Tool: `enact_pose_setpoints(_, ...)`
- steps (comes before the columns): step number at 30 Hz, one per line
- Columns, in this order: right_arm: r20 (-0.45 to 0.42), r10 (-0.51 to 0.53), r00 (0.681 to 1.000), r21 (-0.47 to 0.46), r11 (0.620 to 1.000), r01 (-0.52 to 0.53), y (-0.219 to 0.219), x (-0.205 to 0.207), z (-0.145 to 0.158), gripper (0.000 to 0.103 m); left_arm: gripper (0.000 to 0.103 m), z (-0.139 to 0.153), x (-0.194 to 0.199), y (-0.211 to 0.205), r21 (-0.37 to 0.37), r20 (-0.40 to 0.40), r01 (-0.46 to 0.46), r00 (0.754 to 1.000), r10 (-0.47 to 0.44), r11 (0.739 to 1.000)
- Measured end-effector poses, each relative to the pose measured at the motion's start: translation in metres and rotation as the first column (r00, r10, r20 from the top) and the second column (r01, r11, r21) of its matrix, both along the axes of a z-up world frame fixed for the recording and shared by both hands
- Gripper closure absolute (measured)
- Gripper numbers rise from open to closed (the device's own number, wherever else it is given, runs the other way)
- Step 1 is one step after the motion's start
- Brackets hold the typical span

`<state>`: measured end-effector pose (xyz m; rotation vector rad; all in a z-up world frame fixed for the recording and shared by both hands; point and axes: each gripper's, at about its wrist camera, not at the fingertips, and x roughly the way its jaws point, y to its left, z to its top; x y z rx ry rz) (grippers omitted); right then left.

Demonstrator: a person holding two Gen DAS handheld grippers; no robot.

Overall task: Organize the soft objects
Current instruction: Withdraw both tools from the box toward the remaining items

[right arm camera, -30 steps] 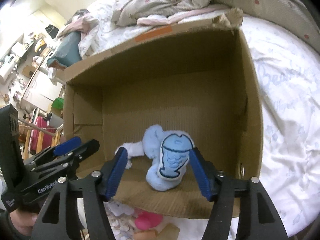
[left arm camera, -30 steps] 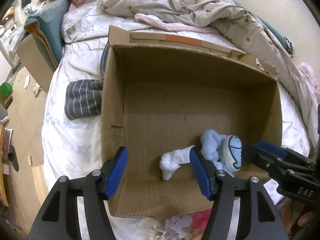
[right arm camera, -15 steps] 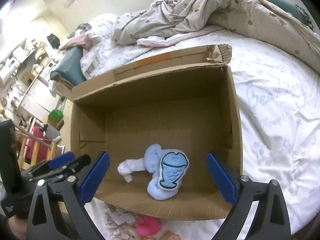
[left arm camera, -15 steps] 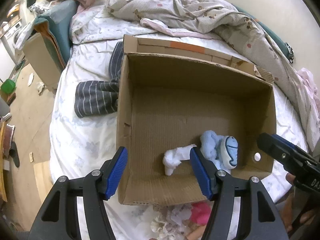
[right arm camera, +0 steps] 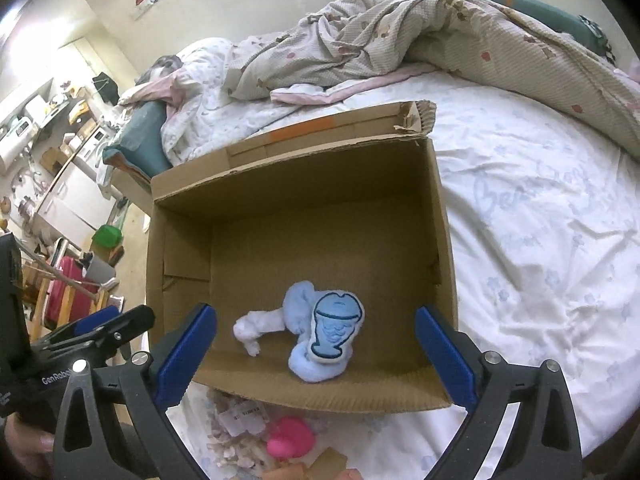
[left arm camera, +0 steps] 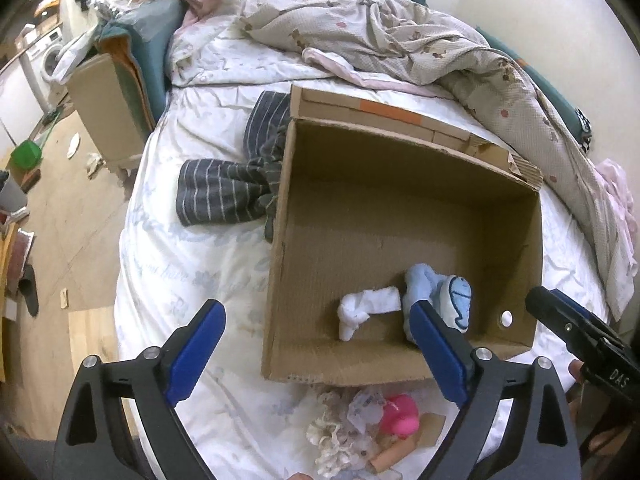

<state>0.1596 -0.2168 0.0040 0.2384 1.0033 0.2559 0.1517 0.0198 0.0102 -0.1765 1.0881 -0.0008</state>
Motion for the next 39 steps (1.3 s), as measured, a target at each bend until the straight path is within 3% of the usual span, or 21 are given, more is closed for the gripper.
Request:
enact_pose_setpoints(14, -0.016, -0.010, 1.000, 0.005, 1.000, 0.010, -0.006, -0.021, 0.001, 0.000, 0.009, 0.000, -0.037, 0.004, 0.015, -0.014, -0.008, 1.000, 0.008, 1.000)
enact_pose_setpoints(23, -0.036, 0.040, 0.999, -0.006, 0.999, -0.040, 0.001, -0.043, -0.002, 0.000, 0.008, -0.002, -0.062, 0.004, 0.034, -0.027, -0.010, 1.000, 0.011, 0.999)
enact_pose_setpoints(39, -0.136, 0.081, 0.987, -0.033, 0.996, -0.087, -0.004, -0.076, -0.030, 0.000, 0.008, -0.017, -0.091, 0.013, 0.069, -0.058, -0.048, 0.997, 0.052, 0.996)
